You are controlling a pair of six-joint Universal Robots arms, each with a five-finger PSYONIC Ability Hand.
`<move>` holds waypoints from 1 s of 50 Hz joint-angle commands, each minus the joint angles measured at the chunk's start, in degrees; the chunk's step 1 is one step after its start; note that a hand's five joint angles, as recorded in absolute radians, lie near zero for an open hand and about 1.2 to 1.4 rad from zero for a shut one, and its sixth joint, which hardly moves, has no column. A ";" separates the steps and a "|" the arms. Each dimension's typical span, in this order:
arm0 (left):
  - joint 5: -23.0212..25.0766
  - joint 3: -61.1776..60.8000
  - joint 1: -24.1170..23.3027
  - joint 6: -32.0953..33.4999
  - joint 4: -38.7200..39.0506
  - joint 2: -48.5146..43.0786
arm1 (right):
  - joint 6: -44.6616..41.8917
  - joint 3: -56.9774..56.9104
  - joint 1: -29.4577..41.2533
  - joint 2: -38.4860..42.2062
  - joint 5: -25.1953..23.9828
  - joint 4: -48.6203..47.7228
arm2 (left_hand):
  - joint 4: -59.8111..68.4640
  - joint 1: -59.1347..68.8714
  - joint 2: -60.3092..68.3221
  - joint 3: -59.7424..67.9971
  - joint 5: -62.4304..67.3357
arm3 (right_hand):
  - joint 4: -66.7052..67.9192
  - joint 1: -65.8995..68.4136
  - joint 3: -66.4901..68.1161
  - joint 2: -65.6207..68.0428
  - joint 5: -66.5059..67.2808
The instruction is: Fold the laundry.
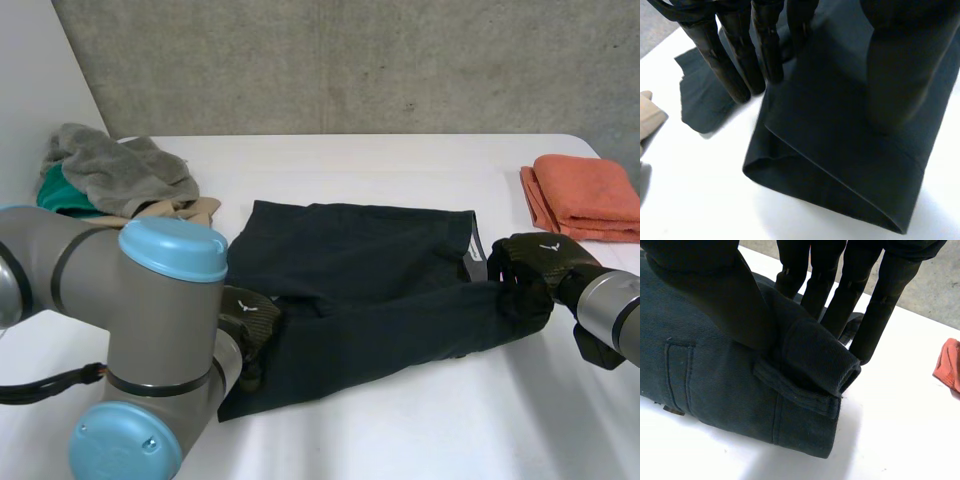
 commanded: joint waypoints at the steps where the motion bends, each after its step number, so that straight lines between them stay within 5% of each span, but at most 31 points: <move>1: 1.05 0.32 -0.70 0.44 0.33 -1.12 | -0.76 1.00 -0.81 -0.34 -0.95 0.08 | 28.45 26.54 28.32 28.38 28.46 | 11.24 15.50 11.75 12.86 12.05; 3: 0.70 0.14 -0.35 0.79 0.06 -0.68 | -2.07 0.91 -1.16 -0.60 -1.22 0.70 | 47.97 46.06 47.84 47.91 47.99 | 11.24 15.50 11.75 12.86 12.05; 8: 0.69 -2.13 0.00 2.28 -1.60 3.53 | -12.94 2.05 -2.39 -2.35 -3.67 5.69 | 48.01 46.10 47.88 47.95 48.03 | 11.24 15.50 11.75 12.86 12.05; 16: 5.70 -10.13 -1.66 14.22 -11.08 12.07 | -51.93 5.74 -10.47 -4.29 -6.76 30.27 | 48.01 46.10 47.88 47.95 48.03 | 11.24 15.50 11.75 12.86 12.05; 20: 6.84 -10.84 -2.19 17.66 -15.74 11.46 | -61.30 5.57 -11.62 -3.42 -6.40 37.60 | 48.01 46.10 47.88 47.95 48.03 | 11.24 15.50 11.75 12.86 12.05; 33: 4.56 9.53 0.17 15.74 -11.37 3.82 | -36.99 -4.71 -2.93 -0.25 -5.35 20.85 | 48.01 46.10 47.88 47.95 48.03 | 11.24 15.50 11.75 12.86 12.05; 41: 2.55 33.49 3.25 16.78 -0.13 -12.77 | -22.84 -12.00 3.48 7.56 5.35 -2.07 | 48.01 46.10 47.88 47.95 48.03 | 11.24 15.50 11.75 12.86 12.05; 50: -0.27 58.93 4.31 20.83 1.82 -30.55 | -23.26 -18.59 7.71 21.10 13.02 -27.85 | 48.01 46.10 47.88 47.95 48.03 | 10.72 14.98 11.23 12.34 11.53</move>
